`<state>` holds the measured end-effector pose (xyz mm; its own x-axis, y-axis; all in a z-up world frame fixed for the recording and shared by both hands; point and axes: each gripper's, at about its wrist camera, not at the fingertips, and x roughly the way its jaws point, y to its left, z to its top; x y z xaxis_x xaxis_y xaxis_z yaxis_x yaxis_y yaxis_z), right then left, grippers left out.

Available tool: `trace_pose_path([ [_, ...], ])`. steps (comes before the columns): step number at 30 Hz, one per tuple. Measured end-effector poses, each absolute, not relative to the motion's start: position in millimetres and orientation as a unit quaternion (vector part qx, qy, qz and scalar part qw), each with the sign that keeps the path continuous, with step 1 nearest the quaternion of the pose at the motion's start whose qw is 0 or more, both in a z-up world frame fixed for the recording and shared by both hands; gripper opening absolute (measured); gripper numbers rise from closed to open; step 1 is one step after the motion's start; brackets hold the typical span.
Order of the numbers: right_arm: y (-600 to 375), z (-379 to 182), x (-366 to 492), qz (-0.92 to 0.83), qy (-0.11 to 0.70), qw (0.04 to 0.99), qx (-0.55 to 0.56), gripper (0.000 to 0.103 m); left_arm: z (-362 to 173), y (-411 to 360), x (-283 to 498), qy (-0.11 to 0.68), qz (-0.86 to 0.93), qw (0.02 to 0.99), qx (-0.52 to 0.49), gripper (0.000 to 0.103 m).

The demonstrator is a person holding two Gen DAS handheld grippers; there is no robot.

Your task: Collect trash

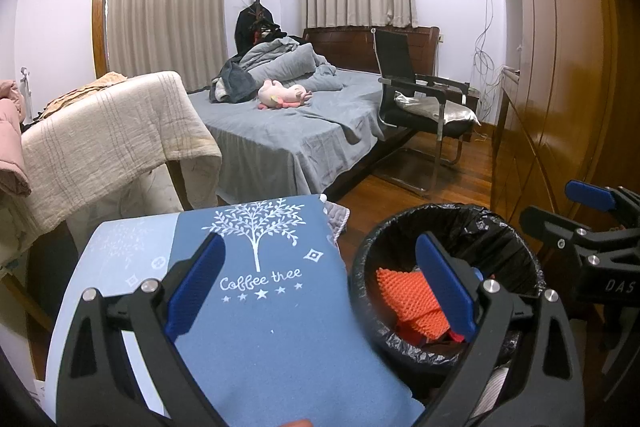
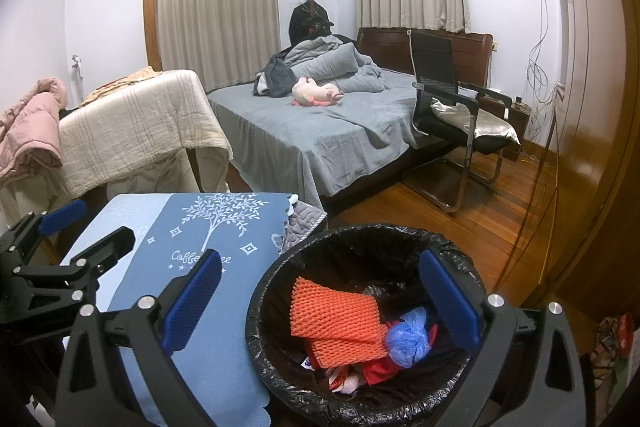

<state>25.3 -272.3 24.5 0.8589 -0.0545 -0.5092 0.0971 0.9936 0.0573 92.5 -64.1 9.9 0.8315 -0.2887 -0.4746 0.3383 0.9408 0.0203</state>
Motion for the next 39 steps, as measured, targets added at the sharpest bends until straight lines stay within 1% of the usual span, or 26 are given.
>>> trace_pose_path([
  [39, -272.9, 24.9, 25.6, -0.039, 0.263, 0.963, 0.041, 0.097, 10.4, -61.3, 92.2, 0.241, -0.164, 0.955, 0.055, 0.094],
])
